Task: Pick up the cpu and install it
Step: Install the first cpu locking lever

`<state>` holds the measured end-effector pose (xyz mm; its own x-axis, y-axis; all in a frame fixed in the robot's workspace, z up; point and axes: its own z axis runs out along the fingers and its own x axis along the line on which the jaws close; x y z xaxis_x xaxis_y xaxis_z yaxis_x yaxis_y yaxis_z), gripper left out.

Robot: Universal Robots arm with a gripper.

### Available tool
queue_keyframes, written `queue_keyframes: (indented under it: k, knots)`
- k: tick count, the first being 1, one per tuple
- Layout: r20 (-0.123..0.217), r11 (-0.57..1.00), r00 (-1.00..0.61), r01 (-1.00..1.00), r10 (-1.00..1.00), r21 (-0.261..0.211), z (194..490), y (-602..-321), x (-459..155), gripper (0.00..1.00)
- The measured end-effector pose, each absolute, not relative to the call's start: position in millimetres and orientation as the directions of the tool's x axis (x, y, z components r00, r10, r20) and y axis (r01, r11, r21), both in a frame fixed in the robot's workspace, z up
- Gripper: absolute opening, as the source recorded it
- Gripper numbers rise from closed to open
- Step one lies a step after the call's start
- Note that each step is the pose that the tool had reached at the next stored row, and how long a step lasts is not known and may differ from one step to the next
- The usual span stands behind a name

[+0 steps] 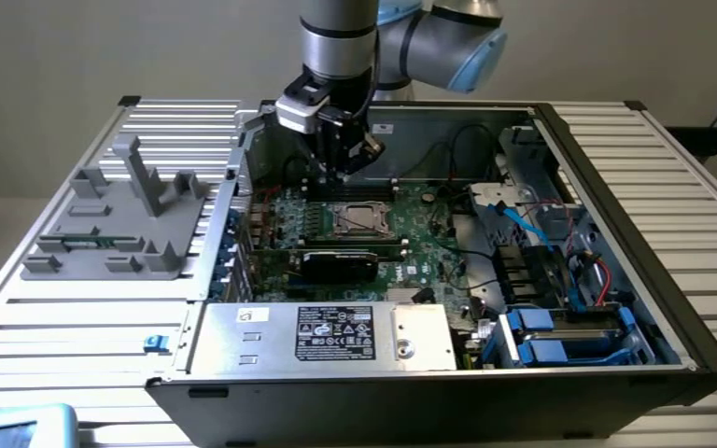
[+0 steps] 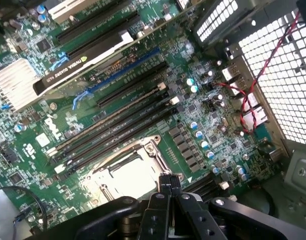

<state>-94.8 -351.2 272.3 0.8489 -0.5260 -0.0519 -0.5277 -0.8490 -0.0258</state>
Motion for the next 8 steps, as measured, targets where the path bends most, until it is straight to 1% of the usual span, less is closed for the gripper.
queue_keyframes:
  k: [8]
  knots:
    - [-0.037, -0.849, 0.848, -0.528, -0.528, 0.026, 285, -350, -89, 0.11]
